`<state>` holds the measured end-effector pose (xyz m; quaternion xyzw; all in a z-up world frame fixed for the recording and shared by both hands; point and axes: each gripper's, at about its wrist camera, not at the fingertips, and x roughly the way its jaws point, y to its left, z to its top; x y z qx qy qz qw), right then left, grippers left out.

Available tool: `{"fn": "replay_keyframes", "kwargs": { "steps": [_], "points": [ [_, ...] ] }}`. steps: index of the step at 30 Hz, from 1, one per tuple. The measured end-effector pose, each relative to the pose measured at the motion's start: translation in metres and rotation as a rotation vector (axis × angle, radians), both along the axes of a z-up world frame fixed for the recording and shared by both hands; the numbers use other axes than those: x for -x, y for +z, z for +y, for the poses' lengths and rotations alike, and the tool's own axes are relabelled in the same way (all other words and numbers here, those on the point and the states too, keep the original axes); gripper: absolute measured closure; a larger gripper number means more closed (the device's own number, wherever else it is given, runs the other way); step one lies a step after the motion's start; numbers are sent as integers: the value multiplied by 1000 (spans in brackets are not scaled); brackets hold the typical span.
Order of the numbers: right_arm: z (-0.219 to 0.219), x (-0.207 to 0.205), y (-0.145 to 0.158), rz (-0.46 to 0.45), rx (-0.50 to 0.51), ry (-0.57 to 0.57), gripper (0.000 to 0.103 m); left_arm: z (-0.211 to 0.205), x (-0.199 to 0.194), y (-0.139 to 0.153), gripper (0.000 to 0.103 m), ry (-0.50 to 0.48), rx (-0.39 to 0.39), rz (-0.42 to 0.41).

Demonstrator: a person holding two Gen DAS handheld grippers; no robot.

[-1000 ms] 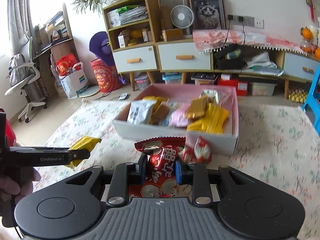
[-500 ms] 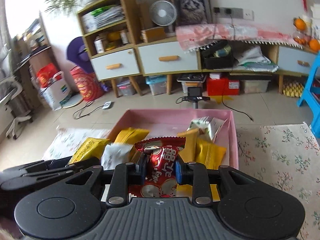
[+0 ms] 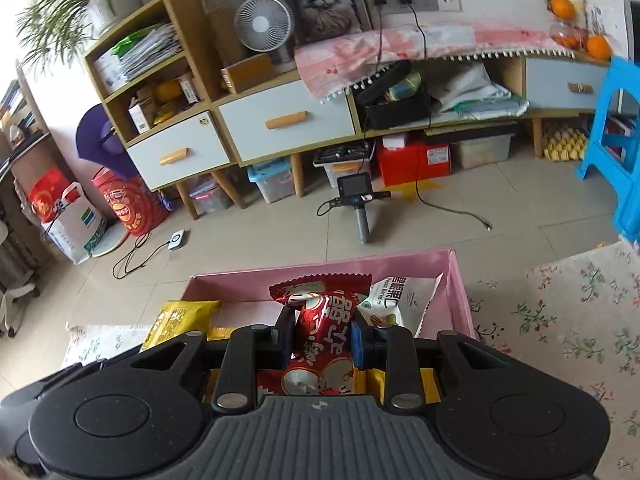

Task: Organize snacks
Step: 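Carry yellow pack in left tool to box while right tool carries red bag, then open the left tool over the box while the right tool releases the red bag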

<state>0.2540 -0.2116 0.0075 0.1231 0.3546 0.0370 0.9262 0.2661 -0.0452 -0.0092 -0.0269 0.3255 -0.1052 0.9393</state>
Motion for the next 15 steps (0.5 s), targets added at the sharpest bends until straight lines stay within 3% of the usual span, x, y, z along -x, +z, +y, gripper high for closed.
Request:
{"fn": "replay_keyframes", "kwargs": {
  "steps": [5, 8, 15],
  "points": [
    [2, -5, -4, 19, 1, -6, 86, -2, -3, -2, 52, -16, -4, -17],
    [4, -5, -2, 11, -2, -16, 83, -5, -1, 0, 38, -33, -9, -29],
    [3, 2, 11, -16, 31, -19, 61, -10, 13, 10, 29, -62, -40, -61]
  ]
}}
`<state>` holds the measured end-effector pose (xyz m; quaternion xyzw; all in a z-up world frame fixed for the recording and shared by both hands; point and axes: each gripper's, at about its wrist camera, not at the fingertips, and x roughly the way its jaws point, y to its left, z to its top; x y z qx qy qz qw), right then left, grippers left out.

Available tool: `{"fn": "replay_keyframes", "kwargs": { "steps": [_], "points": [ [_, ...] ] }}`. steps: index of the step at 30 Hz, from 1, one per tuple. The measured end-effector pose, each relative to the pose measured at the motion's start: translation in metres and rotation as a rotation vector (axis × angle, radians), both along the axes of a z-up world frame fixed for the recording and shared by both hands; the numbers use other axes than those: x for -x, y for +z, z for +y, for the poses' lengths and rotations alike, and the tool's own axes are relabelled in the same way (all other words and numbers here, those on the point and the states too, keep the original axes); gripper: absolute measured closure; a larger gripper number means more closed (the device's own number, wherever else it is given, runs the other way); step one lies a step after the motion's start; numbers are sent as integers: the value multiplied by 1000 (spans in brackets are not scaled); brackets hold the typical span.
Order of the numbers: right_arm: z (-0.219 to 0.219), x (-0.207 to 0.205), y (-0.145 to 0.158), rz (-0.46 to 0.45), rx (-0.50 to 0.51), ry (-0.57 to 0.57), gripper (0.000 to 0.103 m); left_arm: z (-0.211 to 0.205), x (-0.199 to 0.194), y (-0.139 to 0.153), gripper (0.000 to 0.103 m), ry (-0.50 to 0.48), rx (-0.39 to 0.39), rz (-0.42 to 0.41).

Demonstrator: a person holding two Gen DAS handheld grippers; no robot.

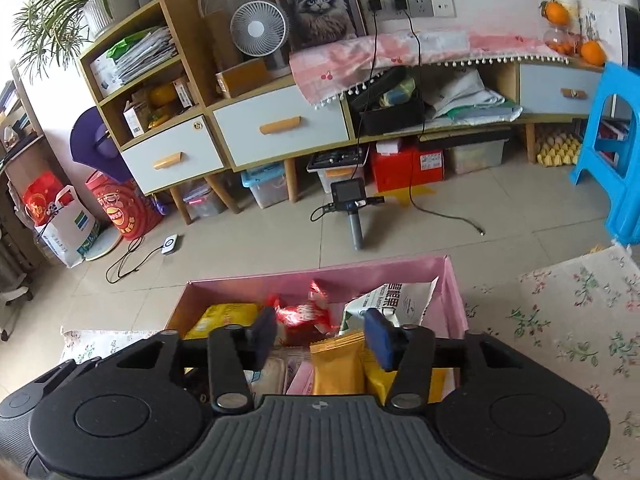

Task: Organize snacks
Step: 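Open the left tool over the box while the right tool releases the red bag, then withdraw both open tools from the box back over the remaining snacks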

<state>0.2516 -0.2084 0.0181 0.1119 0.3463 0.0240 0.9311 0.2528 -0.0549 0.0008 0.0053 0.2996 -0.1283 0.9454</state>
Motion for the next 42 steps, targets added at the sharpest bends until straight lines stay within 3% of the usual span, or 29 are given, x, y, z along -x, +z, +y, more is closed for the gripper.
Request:
{"fn": "replay_keyframes", "kwargs": {
  "steps": [18, 26, 42],
  "points": [
    [-17, 61, 38, -25, 12, 10, 35, 8, 65, 30, 19, -17, -11, 3],
    [-13, 99, 41, -25, 25, 46, 33, 19, 100, 33, 16, -18, -6, 13],
    [-2, 175, 19, 8, 39, 129, 33, 52, 160, 11, 15, 6, 21, 91]
  ]
}}
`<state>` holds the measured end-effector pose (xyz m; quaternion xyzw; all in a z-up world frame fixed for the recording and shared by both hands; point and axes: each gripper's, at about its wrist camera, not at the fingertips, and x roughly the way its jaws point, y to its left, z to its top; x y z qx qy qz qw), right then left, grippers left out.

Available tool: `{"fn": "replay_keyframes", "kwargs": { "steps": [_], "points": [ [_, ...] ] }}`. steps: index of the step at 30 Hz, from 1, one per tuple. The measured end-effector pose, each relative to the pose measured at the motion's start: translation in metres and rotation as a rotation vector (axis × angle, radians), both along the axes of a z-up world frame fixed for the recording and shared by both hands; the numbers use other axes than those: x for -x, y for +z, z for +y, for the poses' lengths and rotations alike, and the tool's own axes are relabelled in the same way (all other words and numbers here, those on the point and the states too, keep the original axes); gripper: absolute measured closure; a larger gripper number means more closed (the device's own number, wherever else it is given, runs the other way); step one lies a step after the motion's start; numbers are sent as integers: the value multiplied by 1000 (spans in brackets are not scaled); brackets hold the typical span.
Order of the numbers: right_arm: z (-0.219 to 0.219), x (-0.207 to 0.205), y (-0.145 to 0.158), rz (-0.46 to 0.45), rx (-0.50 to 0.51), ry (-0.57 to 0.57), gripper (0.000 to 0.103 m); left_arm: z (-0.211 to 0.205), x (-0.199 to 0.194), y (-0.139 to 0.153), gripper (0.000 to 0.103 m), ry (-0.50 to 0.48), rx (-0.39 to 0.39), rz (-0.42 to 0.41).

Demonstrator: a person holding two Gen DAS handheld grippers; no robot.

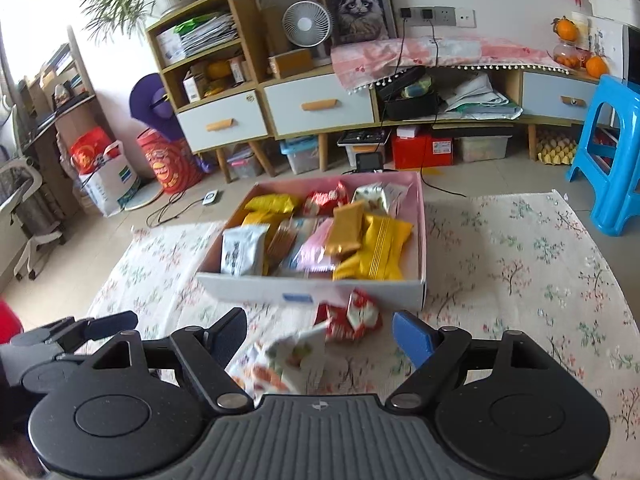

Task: Organize snacks
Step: 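Withdraw both open tools from the box back over the remaining snacks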

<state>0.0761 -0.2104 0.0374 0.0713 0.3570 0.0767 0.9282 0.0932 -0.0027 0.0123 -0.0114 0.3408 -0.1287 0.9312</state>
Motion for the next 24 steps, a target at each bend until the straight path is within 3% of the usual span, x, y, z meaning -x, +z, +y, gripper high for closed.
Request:
{"fn": "replay_keyframes", "kwargs": {
  "steps": [14, 19, 24],
  "points": [
    [-3, 42, -31, -55, 36, 14, 28, 19, 36, -20, 9, 3, 46, -10],
    [-6, 56, -42, -99, 98, 43, 23, 16, 42, -27, 7, -16, 16, -30],
    [-14, 63, -56, -84, 137, 50, 22, 4, 40, -42, 7, -49, -41, -33]
  ]
}}
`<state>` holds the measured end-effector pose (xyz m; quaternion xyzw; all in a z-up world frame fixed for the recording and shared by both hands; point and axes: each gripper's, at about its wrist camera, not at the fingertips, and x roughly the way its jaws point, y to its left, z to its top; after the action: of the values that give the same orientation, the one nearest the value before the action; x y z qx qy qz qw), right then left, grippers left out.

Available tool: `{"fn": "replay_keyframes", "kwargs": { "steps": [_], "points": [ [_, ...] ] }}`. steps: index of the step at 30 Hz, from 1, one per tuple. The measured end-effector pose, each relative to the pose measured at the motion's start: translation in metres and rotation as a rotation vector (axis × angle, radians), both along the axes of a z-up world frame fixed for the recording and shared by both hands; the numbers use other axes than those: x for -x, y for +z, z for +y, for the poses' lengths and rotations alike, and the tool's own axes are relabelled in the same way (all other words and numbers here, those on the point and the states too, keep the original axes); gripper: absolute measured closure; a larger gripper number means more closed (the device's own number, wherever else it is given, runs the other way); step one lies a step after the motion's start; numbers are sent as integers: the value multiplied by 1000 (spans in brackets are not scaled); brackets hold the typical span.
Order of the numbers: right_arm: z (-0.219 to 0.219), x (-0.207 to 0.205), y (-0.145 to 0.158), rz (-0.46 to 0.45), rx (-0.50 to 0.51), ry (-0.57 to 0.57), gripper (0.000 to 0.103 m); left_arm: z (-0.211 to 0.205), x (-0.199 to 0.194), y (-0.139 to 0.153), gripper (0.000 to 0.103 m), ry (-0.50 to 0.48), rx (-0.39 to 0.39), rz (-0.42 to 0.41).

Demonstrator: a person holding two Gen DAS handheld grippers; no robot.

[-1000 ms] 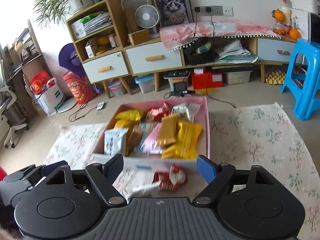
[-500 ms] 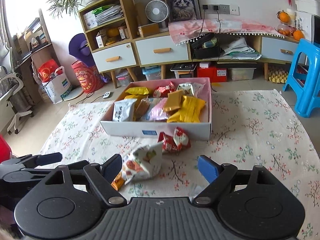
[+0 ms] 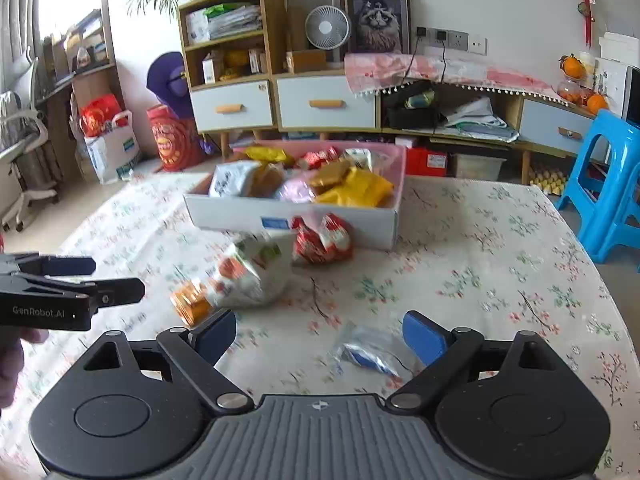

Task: Organize snacks
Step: 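Withdraw both open tools from the box back over the remaining snacks, then grasp the lotus biscuit pack with left tool while right tool grasps silver packet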

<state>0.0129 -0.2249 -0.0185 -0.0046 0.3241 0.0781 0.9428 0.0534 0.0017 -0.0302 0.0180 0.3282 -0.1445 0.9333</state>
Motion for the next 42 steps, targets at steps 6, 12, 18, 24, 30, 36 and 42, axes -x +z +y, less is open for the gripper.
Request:
{"fn": "replay_keyframes", "kwargs": {
  "steps": [6, 12, 18, 24, 30, 36, 42],
  "points": [
    [-8, 5, -14, 5, 72, 1, 22, -12, -8, -21, 7, -27, -88, 10],
    [-16, 1, -32, 73, 83, -6, 21, -23, -16, -35, 7, -71, -118, 33],
    [-20, -10, -45, 118, 62, -21, 17, -32, -27, -39, 7, -88, -93, 25],
    [-24, -21, -47, 103, 62, -37, 15, -34, -37, -41, 12, -96, -71, 7],
    [-25, -31, -48, 80, 62, -33, 16, -32, -41, -38, 45, -99, -62, -18],
    [-23, -38, -45, 58, 66, -6, 34, -25, -48, -35, 64, -80, -44, -8],
    [-14, -36, -40, 41, 72, 56, 65, -22, -48, -34, 66, -56, -48, -6]
  ]
}}
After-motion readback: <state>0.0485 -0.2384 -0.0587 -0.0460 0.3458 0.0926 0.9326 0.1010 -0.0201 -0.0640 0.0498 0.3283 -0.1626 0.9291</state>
